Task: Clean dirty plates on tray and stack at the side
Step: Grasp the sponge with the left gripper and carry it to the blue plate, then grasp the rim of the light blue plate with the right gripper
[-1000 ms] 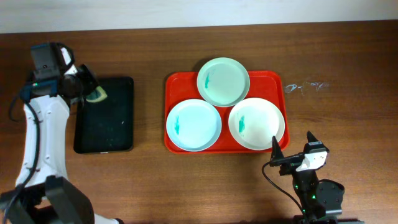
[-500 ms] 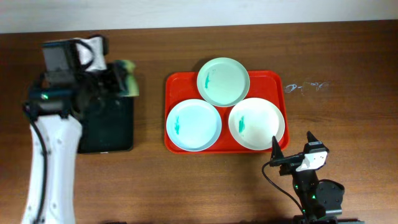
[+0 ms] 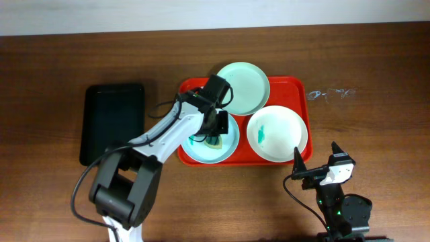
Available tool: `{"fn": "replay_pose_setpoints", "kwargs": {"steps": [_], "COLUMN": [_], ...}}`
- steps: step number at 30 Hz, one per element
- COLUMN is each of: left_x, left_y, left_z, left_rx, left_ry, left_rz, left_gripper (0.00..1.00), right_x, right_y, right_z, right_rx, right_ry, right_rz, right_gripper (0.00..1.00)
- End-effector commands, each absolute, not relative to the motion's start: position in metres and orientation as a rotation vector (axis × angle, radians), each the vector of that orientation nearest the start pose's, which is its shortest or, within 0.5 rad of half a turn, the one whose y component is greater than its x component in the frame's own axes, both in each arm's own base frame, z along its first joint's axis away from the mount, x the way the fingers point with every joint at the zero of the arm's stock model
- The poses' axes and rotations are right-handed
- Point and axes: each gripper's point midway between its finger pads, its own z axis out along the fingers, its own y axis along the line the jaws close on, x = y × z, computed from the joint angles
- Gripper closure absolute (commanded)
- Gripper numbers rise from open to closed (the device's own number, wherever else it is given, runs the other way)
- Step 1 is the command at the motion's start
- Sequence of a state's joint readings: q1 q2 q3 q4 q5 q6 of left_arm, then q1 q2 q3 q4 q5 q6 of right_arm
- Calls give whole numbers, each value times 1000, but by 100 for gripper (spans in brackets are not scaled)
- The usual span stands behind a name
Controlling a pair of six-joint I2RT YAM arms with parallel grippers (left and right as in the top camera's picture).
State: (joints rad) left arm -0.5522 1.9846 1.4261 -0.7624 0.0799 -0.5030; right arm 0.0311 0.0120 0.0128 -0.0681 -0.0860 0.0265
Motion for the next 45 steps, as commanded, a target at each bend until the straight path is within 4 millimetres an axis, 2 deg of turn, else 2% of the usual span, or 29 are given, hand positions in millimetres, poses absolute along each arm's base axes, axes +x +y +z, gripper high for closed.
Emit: {"fn": "replay_pose_setpoints", "kwargs": {"steps": [1,2,3,4,5,6,9,10,12,14,18,24,28,32,33,34,36,39,41,43,44,45], "left_x": [357,361,364,369,373,382,395,399,398,385,363,361,348,346,346,346,346,346,346,346,345,344], "left_y": [-237,-237,-236,-237,-236,-228,-193,-162,-100,-41,0,-6,-8,-8,-8,-8,-8,-8,-8,-9,-10,-10], "left_z": [33,37,45,61,76,102,170,197,210,209,195,193,190,189,189,189,189,189,189,189,189,189], "left_rx": [44,52,59,57,43,5,-101,-183,-326,-464,-604,-606,-605,-605,-605,-605,-604,-605,-603,-576,-572,-572], "left_ry": [2966,2956,2949,2937,2926,2900,2814,2759,2713,2721,2812,2833,2891,2899,2899,2899,2899,2900,2900,2910,2915,2918], "left_rz": [-315,-321,-342,-397,-436,-478,-492,-433,-175,79,180,116,125,129,129,129,129,129,130,121,114,113], "left_gripper": [78,65,43,0,1,1,1,0,1,1,1,1,1,1,1,1,0,1,1,1,1,1], "right_x": [245,245,245,245,245,245,245,245,245,245,245,245,245,246,245,238,220,197,155,133,127,129], "right_y": [23,23,23,23,23,23,23,23,23,23,23,23,23,22,30,56,93,115,114,106,101,97], "right_z": [157,157,157,157,157,157,157,157,157,157,157,157,157,163,176,187,196,231,314,359,388,404], "right_rx": [-63,-62,-63,-63,-63,-63,-62,-63,-62,-62,-63,-63,-63,-60,-68,-108,-225,-326,-383,-382,-355,-343], "right_ry": [1643,1643,1643,1643,1643,1643,1643,1643,1643,1643,1643,1643,1643,1619,1569,1530,1507,1370,1019,887,885,949], "right_rz": [119,119,119,119,119,119,119,119,119,119,119,119,119,116,181,393,657,834,877,833,790,714], "right_gripper": [2,1,1,2,2,2,1,2,2,2,1,2,2,2,2,1,1,2,2,2,2,2]}}
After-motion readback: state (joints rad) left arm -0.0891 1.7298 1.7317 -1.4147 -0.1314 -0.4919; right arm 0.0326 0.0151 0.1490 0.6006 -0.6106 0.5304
